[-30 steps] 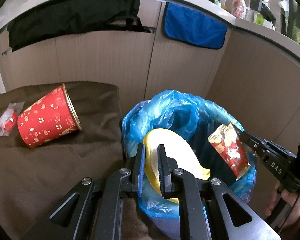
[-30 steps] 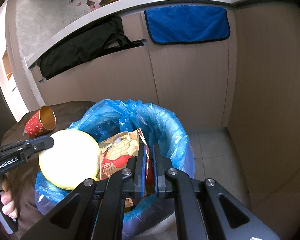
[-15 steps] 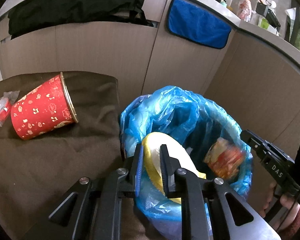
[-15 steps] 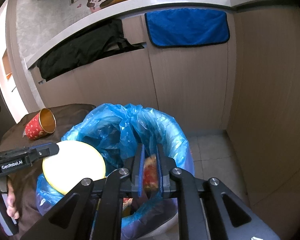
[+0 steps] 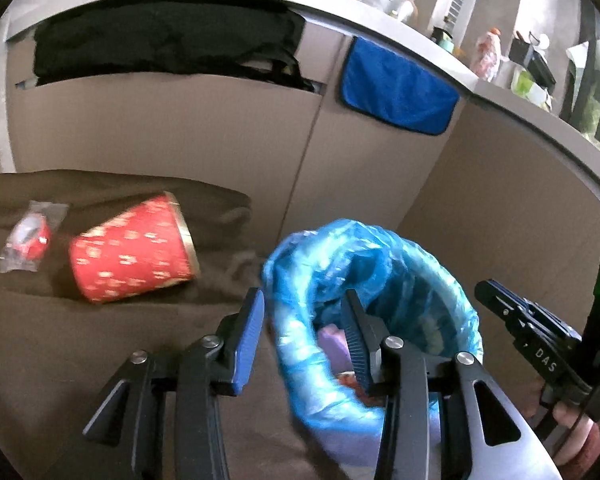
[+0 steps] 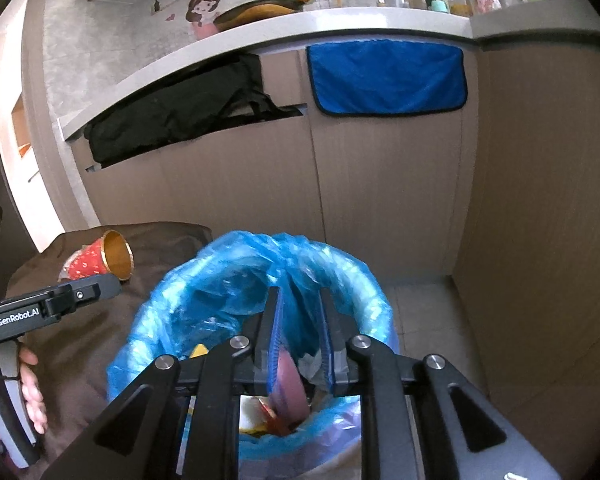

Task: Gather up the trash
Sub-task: 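Move both grippers back to the table toward the red paper cup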

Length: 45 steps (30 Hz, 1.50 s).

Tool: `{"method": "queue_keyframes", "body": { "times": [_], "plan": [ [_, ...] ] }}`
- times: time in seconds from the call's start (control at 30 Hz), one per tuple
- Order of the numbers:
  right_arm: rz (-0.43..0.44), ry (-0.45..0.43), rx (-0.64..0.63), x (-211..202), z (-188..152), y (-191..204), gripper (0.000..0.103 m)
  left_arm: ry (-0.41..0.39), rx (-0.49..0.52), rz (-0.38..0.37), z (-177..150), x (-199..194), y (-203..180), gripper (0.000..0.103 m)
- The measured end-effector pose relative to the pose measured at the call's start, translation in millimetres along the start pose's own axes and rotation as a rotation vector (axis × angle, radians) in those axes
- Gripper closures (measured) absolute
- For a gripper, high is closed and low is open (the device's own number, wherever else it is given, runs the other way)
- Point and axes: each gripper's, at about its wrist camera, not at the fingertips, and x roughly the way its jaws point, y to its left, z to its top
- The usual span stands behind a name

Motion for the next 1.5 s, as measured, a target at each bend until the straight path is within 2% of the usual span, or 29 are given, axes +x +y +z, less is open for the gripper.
{"method": "queue_keyframes", "body": {
  "times": [0.23,0.33,0.47,0.6,0.87,1.07,1.3,1.5],
  "plan": [
    [0.080,0.022,-0.123,4.1,8.3,63.8,0.087,-0.034,-0.024,0.099,-2.1,-51.7,60.8,0.062],
    [0.153,0.038,-0.181,12.0,10.7,101.6,0.087,-0.026,-0.054,0.143,-4.6,-68.7,96.7,0.062],
    [0.265,0.078,-0.198,31.0,17.1,147.1,0.087,-0.015,-0.092,0.178,-9.5,-84.6,138.2,0.062],
    [0.318,0.125,-0.238,56.3,26.5,179.8,0.087,-0.018,-0.130,0.190,-16.2,-99.5,172.7,0.062],
    [0.317,0.160,-0.237,104.7,39.6,199.6,0.087,-0.012,-0.158,0.213,-18.3,-99.3,208.7,0.062],
    [0.359,0.180,-0.198,125.7,43.6,197.4,0.086,0.018,-0.148,0.219,-13.3,-86.9,214.7,0.062],
    [0.507,0.231,-0.178,134.7,37.1,204.4,0.081,0.041,-0.142,0.218,-9.1,-76.9,214.7,0.062],
    [0.549,0.247,-0.241,124.6,18.5,219.6,0.083,0.048,-0.170,0.206,2.3,-63.1,228.1,0.062]
  ]
}}
